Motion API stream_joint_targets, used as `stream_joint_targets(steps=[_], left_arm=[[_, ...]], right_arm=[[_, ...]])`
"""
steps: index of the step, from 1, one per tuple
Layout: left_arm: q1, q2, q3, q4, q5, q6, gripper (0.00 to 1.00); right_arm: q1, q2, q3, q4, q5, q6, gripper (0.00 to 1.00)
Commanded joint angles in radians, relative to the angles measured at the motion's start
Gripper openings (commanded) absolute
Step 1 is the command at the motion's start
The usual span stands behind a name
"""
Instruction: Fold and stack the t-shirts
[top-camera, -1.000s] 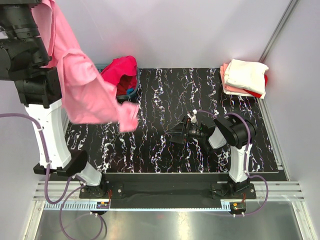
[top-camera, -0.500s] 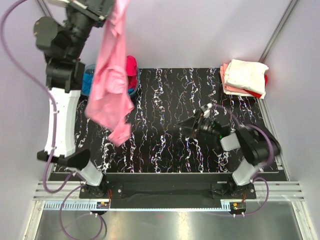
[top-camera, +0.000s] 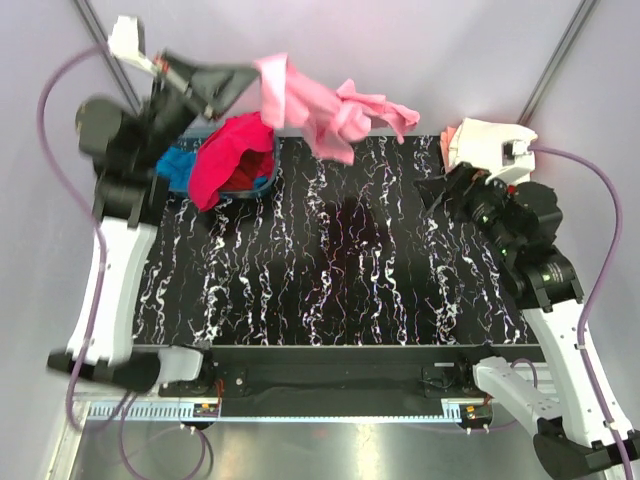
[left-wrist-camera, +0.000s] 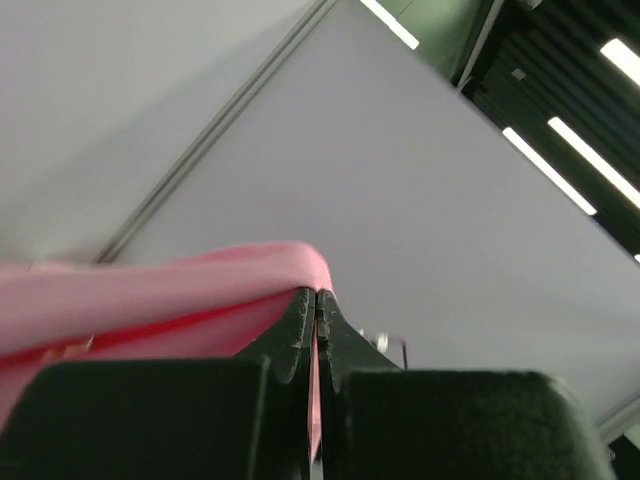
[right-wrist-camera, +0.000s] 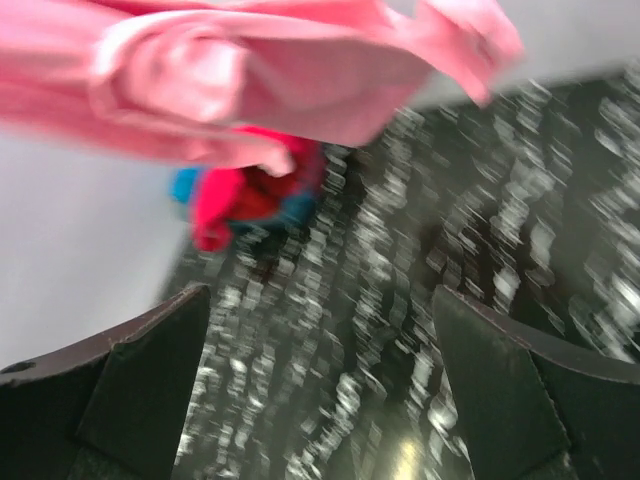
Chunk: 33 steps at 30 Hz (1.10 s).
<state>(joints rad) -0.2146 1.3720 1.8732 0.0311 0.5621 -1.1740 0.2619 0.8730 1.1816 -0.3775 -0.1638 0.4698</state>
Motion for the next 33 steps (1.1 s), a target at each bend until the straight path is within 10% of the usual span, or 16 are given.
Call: stream_joint_targets(steps=[1, 6, 10, 14, 22, 27, 33], left_arm=[[0.053, -0.261, -0.274, 0.069, 0.05, 0.042, 0.01], [0.217, -0.439, -0.679, -0.406, 0.032, 0.296, 0.62], [0.328, -0.556, -0.836, -0.669, -0.219, 0.463, 0.83], [0.166, -0.613, -0.881, -0.747, -0.466, 0.559, 0.87], [-0.553, -0.391, -0.79, -0.833, -0.91, 0.444, 0.79], [-0.853, -0.101, -0.755, -0.689, -0.843, 0.326, 0.8], [-1.045, 0.328, -0.426, -0.712, -0.88, 0.52, 0.75]], right_arm=[[0.0, 0.011, -0.028, -0.331, 0.219, -0.056, 1.0], [-0.001, -0.038, -0.138, -0.34, 0.259, 0.007, 1.0], [0.0, -0.04, -0.195, -0.328, 0.254, 0.023, 1.0], [-0.001, -0.006, -0.195, -0.328, 0.247, 0.026, 1.0], [-0.001, 0.126, -0.223, -0.278, 0.138, 0.044, 1.0], [-0.001, 0.103, -0.257, -0.293, 0.225, 0.053, 1.0], [-0.03, 0.093, -0.192, -0.4, 0.388, 0.049, 1.0]])
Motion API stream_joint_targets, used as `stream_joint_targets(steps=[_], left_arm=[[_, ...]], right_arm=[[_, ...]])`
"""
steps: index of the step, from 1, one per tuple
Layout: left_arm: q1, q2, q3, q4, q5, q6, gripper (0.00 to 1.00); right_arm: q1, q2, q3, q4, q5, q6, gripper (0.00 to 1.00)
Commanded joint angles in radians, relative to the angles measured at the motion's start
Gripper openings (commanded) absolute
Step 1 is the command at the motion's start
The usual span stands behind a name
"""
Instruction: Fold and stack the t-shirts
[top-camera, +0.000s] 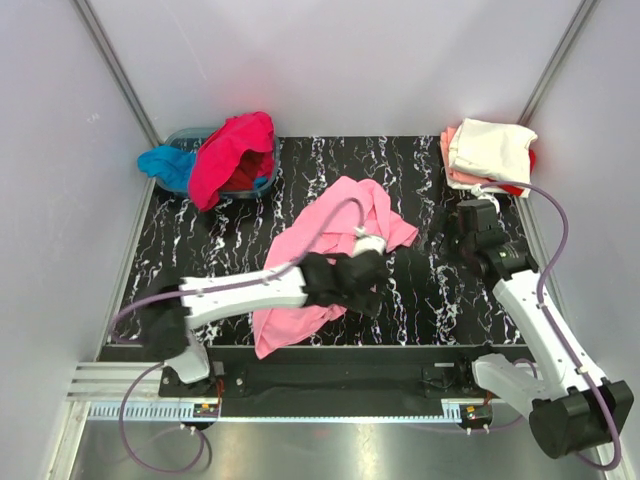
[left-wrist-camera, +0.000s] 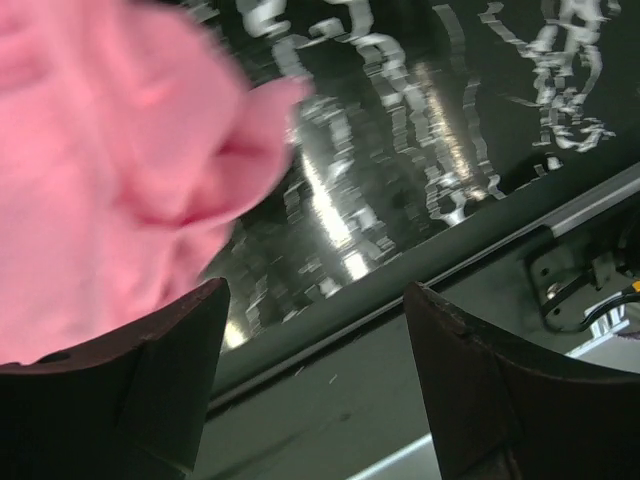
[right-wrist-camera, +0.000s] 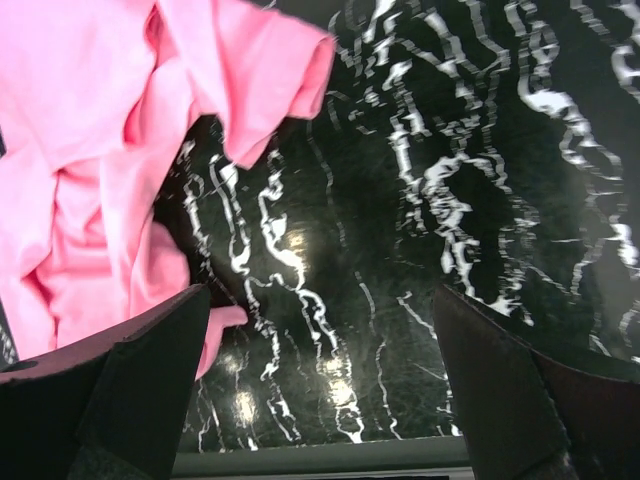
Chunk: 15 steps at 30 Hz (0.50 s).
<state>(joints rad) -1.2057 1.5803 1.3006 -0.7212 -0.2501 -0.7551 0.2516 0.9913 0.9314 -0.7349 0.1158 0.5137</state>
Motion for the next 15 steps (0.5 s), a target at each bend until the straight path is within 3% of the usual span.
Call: stream_joint_targets(steps=[1, 7, 15], left_arm=[[-0.061, 0.163, 0.231, 0.005, -0.081, 0.147, 0.72], [-0.057, 0.337, 0.342, -0.012, -0.094, 0.253, 0.67], [-0.023, 0.466, 0.368, -0.004, -0.115, 0.232, 0.7]], right_arm=[[-0.026, -0.025, 0.061, -0.052, 0.107, 0.003, 1.0], [-0.043, -0.04, 0.05, -0.054, 0.074, 0.0, 1.0], [-0.041, -0.071, -0.014, -0.006, 0.004, 0.003, 1.0]])
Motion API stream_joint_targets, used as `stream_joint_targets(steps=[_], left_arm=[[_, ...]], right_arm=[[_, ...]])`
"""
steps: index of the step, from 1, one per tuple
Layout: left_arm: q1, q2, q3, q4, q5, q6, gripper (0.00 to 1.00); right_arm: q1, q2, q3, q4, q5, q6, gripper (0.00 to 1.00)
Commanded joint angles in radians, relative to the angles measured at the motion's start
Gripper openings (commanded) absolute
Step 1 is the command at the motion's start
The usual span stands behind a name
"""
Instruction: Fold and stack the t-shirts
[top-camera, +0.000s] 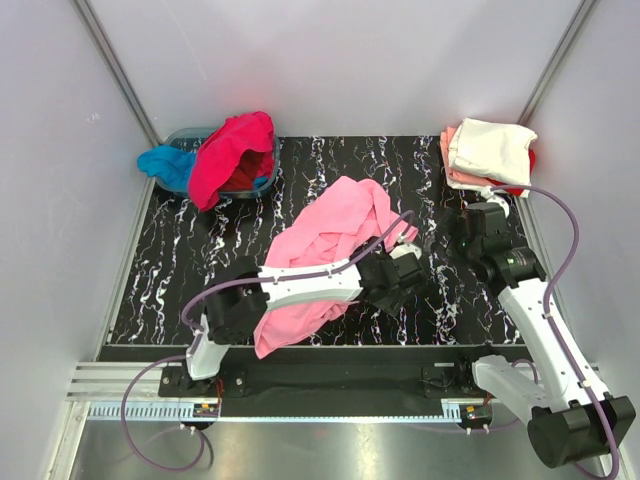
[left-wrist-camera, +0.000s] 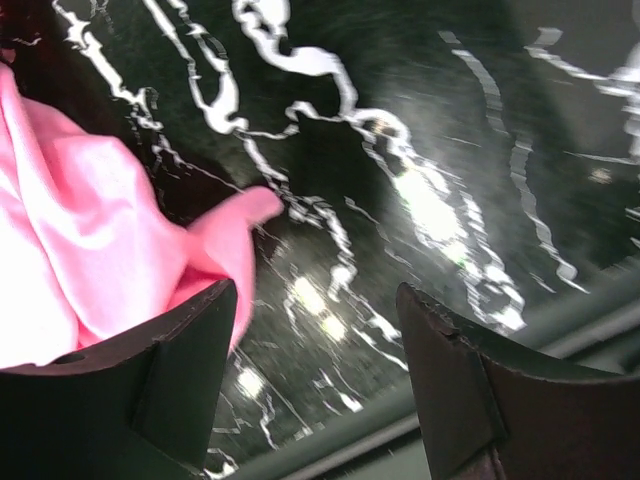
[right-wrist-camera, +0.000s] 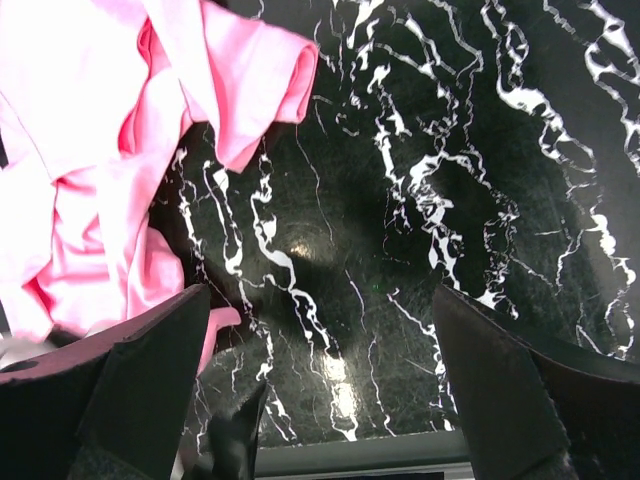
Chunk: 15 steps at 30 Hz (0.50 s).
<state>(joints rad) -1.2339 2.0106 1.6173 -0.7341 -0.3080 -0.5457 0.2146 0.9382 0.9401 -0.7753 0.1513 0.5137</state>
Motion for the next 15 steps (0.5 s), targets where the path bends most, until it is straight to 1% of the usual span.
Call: stream_joint_targets(steps=[1, 6, 12, 15], left_arm=[[0.004, 0.048, 0.07, -0.005, -0.068, 0.029, 0.7], [0.014, 0.12, 0.105, -0.021, -0.12, 0.055, 0.7], [0.048, 0.137, 0.082, 0.016, -0.132, 0.058, 0.66], [0.065, 0.134, 0.056, 0.053, -0.123, 0.066, 0.54]], right_arm=[[-0.006, -0.018, -0.026, 0.042, -0.036, 0.003, 0.99], [-0.006, -0.019, -0.034, 0.045, -0.053, -0.001, 1.0], [-0.006, -0.022, -0.038, 0.056, -0.068, -0.004, 1.0], [-0.006, -0.01, -0.043, 0.064, -0.076, -0.004, 1.0]])
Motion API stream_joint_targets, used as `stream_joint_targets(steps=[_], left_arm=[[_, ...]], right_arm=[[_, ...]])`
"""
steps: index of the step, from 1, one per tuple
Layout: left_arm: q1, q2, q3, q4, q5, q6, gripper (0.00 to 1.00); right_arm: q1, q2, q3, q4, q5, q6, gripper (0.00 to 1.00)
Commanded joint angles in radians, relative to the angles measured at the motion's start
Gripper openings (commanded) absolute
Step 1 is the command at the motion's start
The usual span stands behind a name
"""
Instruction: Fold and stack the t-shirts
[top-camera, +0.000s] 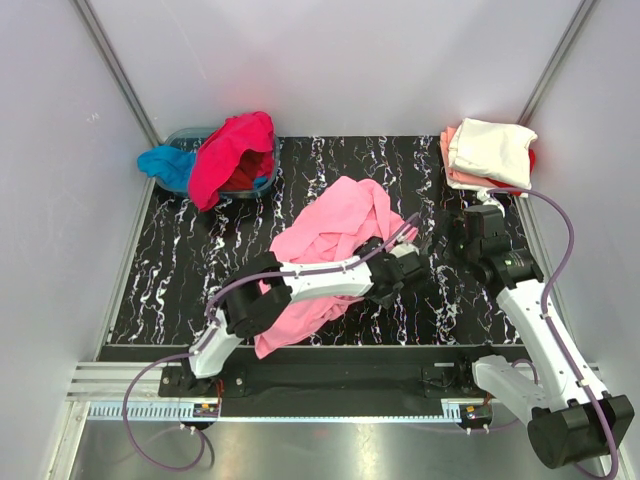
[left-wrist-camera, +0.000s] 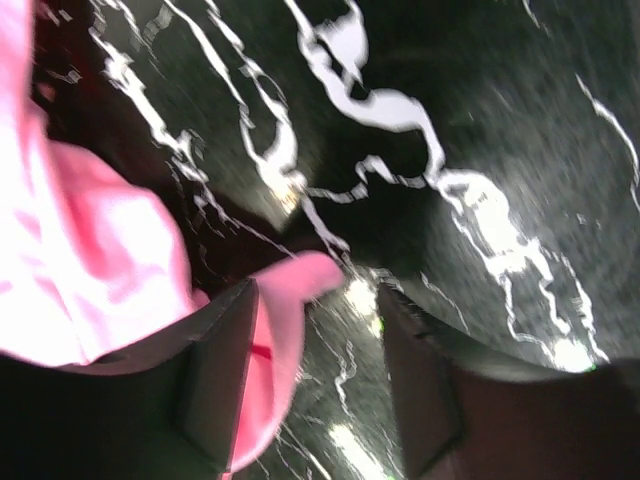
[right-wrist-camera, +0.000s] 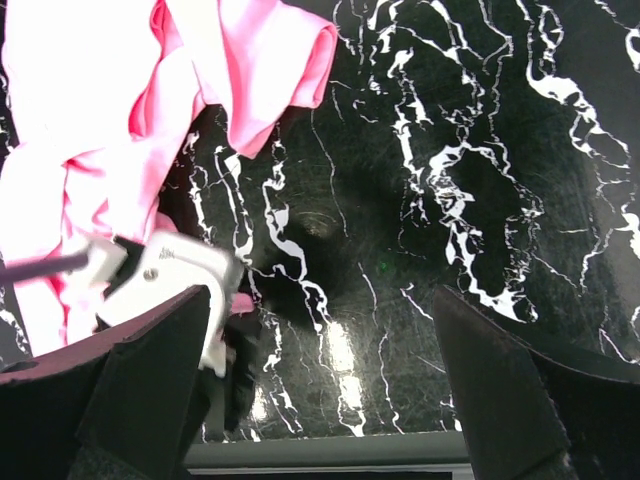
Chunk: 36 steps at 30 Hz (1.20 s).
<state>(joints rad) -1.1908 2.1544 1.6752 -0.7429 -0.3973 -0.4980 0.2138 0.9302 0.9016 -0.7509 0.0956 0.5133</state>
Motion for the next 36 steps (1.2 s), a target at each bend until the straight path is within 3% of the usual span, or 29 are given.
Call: stream_joint_targets(steps=[1, 2, 4, 5, 10, 13, 19, 23, 32, 36], left_arm=[[0.026, -0.011, -0.009, 0.083, -0.028, 0.022, 0.46], [0.036, -0.014, -0.02, 0.095, -0.023, 0.022, 0.22], [0.04, -0.03, -0.054, 0.128, -0.012, 0.019, 0.03], [0.043, -0.05, -0.066, 0.129, -0.009, 0.021, 0.0], [0.043, -0.201, -0.192, 0.114, 0.012, 0.009, 0.0], [0.042, -0.463, -0.334, 0.1, 0.02, -0.025, 0.0], [0.043, -0.773, -0.515, -0.006, -0.037, -0.115, 0.0], [0.046, -0.893, -0.621, -0.026, -0.067, -0.161, 0.0], [0.053, -1.122, -0.681, -0.165, -0.147, -0.252, 0.0], [0.057, -1.186, -0.715, -0.205, -0.164, -0.275, 0.0]], right_arm=[[-0.005, -0.001, -0.006, 0.041, -0.023, -0.002, 1.0], [-0.004, 0.002, -0.007, 0.042, -0.026, -0.002, 1.0], [-0.005, 0.012, -0.009, 0.051, -0.028, -0.001, 1.0], [-0.005, 0.015, -0.009, 0.053, -0.027, 0.001, 1.0], [-0.005, 0.064, -0.01, 0.081, -0.03, 0.013, 1.0], [-0.005, 0.137, -0.001, 0.1, -0.063, 0.021, 1.0], [-0.014, 0.311, 0.003, 0.218, -0.167, 0.056, 0.96], [-0.019, 0.456, 0.029, 0.304, -0.215, 0.063, 0.87], [-0.062, 0.723, 0.134, 0.416, -0.352, 0.071, 0.67], [-0.062, 0.783, 0.18, 0.43, -0.361, 0.073, 0.65]])
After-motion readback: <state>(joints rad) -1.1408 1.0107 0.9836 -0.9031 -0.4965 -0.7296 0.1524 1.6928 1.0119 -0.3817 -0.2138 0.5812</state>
